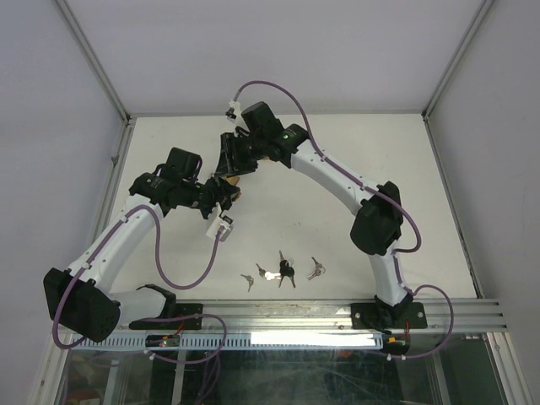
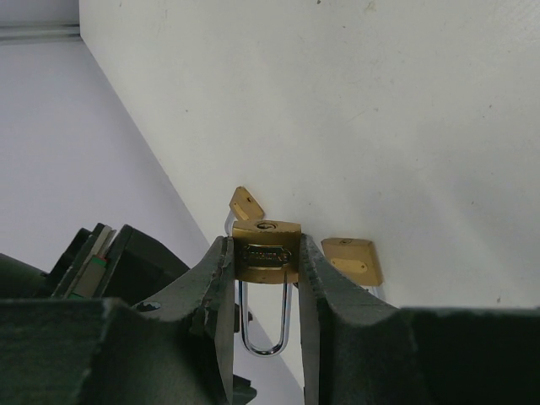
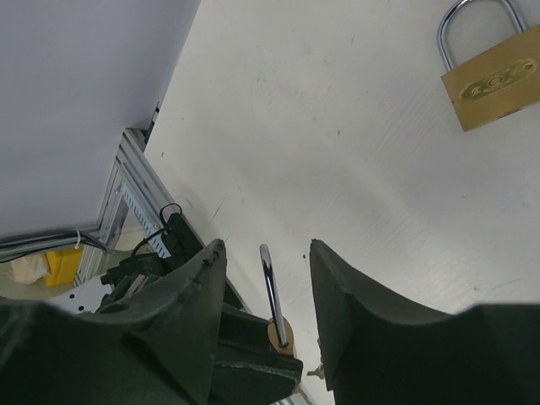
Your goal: Unlock with the key
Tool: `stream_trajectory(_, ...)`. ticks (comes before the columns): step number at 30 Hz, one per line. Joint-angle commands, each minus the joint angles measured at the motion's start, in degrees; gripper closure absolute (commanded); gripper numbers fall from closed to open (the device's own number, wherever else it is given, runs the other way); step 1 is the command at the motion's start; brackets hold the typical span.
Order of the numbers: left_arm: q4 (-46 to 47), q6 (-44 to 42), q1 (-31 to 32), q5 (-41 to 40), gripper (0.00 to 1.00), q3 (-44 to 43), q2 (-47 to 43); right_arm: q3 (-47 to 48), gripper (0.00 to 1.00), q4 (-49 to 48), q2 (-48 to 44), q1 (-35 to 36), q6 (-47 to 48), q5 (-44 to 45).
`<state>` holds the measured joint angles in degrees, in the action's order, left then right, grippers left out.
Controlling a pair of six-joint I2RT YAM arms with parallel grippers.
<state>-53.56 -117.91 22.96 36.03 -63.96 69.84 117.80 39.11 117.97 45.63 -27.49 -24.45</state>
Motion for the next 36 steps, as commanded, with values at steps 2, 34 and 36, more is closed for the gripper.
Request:
stream_trajectory(2,1.3,-32.3,0.6,1.8,1.00,-0.6,-1.1,4.9,0.60,1.8,1.7,1.2,2.1,-1.9)
stream_trajectory(34,29.9,59.0,-1.0,13.7,0.01,0.5,-9.9,-24.4,1.00,-28.0,-24.3,-4.0,10.0,27.7)
stream_trajectory(36,40.9,83.5,-2.8,12.6,0.02,0.8,-10.5,-31.6,1.00,-39.4,-28.9,-3.1,15.7,34.7)
